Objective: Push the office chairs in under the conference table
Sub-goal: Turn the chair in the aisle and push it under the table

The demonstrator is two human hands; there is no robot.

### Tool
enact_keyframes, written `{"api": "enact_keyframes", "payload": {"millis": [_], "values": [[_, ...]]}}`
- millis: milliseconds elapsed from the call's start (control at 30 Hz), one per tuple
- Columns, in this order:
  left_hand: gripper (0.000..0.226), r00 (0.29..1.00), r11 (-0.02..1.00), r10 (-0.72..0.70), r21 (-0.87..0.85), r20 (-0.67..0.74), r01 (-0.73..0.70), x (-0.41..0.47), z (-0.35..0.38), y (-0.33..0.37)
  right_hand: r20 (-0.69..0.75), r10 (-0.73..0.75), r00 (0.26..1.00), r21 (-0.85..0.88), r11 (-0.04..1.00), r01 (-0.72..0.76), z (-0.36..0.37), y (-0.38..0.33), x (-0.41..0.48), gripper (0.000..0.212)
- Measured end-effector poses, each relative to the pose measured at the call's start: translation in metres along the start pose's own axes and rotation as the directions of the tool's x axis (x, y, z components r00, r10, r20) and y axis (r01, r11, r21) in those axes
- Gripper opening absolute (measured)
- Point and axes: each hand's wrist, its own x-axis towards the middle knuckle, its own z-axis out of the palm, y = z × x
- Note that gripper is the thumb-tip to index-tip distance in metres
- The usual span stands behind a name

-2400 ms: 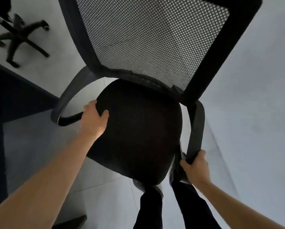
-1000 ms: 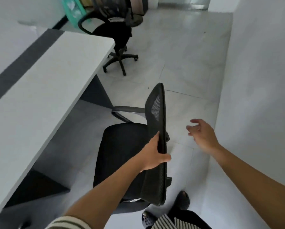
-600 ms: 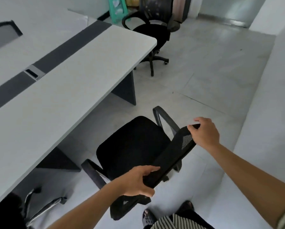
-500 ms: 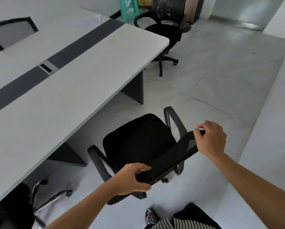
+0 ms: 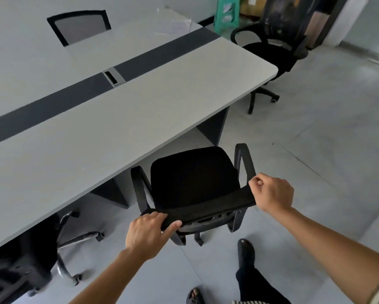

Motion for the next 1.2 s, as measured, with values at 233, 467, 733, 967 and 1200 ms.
{"api": "enact_keyframes", "payload": {"millis": [233, 467, 733, 967, 1200], "values": [[0.086, 0.978, 0.984, -0.179, -0.020, -0.108, 0.177, 0.038, 0.010, 0.039, 0.013, -0.158, 0.987, 0.067, 0.985, 0.157, 0.025, 0.011, 0.091, 0.034], [0.084, 0.918, 0.933, -0.359, -0.039, -0.166, 0.358, 0.088, 0.004, 0.052, -0.018, -0.285, 0.958, 0.127, 0.950, 0.285, 0.051, -0.012, 0.176, 0.034], [0.080, 0.877, 0.908, -0.416, -0.047, -0.240, 0.417, 0.136, -0.001, 0.010, 0.022, -0.375, 0.927, 0.117, 0.922, 0.370, 0.081, -0.062, 0.230, 0.037], [0.078, 0.876, 0.909, -0.408, -0.024, -0.257, 0.416, 0.180, -0.010, -0.034, 0.050, -0.364, 0.930, 0.108, 0.928, 0.358, 0.105, -0.104, 0.263, 0.044], [0.067, 0.903, 0.934, -0.348, -0.008, -0.252, 0.358, 0.211, -0.022, -0.064, 0.062, -0.330, 0.942, 0.107, 0.940, 0.323, 0.122, -0.134, 0.290, 0.047]]}}
